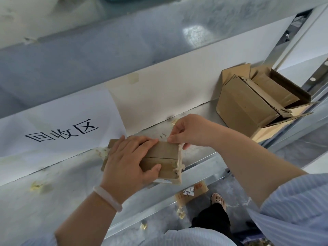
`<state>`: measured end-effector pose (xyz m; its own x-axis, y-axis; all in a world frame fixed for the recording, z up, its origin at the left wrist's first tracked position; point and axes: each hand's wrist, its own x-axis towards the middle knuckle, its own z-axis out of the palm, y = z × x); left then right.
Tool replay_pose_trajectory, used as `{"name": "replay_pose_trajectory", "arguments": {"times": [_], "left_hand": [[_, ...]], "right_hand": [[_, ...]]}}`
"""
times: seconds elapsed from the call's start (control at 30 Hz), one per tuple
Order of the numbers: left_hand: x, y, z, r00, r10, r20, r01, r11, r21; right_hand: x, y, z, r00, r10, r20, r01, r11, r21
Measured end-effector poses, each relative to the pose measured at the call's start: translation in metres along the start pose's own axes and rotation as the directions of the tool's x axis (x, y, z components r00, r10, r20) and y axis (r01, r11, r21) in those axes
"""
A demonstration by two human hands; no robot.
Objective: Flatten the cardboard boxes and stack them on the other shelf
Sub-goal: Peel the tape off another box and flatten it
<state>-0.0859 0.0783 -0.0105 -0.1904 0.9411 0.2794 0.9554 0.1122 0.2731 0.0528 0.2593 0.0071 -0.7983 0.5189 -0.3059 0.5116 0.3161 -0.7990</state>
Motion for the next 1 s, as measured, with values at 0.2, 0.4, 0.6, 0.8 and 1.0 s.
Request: {"name": "replay_pose_trajectory", "arguments": {"times": [0.2, 0.4, 0.6, 0.8, 1.0], "left_hand": [[0.0, -0.005, 0.003, 1.0, -0.017, -0.004, 0.017, 1.0, -0.01], [0.001, -0.007, 0.007, 1.0, -0.004, -0.017, 0.003, 1.0, -0.016], [0.009, -0.006, 0.006, 1.0, -0.007, 0.022, 0.007, 1.0, -0.009], [0.01, -0.005, 0.006, 1.0, -0.017, 0.015, 0.017, 1.0, 0.002], [0.01, -0.006, 0.005, 1.0, -0.019, 0.023, 0.019, 1.0, 0.015]], "right_hand": [[-0.007, 0.032, -0.004, 0.997, 0.003, 0.078, -0.016, 0.986, 0.166], [-0.016, 0.055, 0.023, 0.985, -0.031, -0.168, 0.066, 0.976, 0.207], [-0.017, 0.058, 0.033, 0.956, -0.101, -0.276, 0.126, 0.989, 0.075], [-0.017, 0.052, 0.037, 0.953, -0.048, -0.3, 0.075, 0.994, 0.079], [-0.023, 0.058, 0.031, 0.951, -0.051, -0.305, 0.109, 0.978, 0.176]]}}
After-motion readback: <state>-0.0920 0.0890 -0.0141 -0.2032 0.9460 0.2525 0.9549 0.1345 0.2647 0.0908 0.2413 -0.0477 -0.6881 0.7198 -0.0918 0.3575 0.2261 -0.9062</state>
